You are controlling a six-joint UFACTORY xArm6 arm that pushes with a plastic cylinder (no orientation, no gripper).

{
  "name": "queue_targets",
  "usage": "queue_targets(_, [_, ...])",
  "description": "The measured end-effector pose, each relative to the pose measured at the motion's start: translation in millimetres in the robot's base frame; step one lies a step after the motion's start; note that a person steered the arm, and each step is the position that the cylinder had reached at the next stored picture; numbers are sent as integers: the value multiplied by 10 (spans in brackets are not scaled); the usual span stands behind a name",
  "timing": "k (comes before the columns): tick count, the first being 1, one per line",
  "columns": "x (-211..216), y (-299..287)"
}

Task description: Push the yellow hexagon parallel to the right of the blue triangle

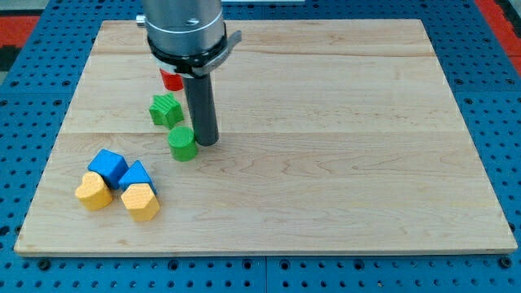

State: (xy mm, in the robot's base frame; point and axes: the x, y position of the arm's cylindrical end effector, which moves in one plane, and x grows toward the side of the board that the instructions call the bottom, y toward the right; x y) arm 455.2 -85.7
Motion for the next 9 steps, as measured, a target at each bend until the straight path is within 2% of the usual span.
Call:
queue_targets(2, [0,-469])
queue_targets(3, [75,-129])
queue_targets(4, [149,505])
queue_targets(5, [462,515])
queue_targets(7, [516,518])
queue_targets(9, [1431,513])
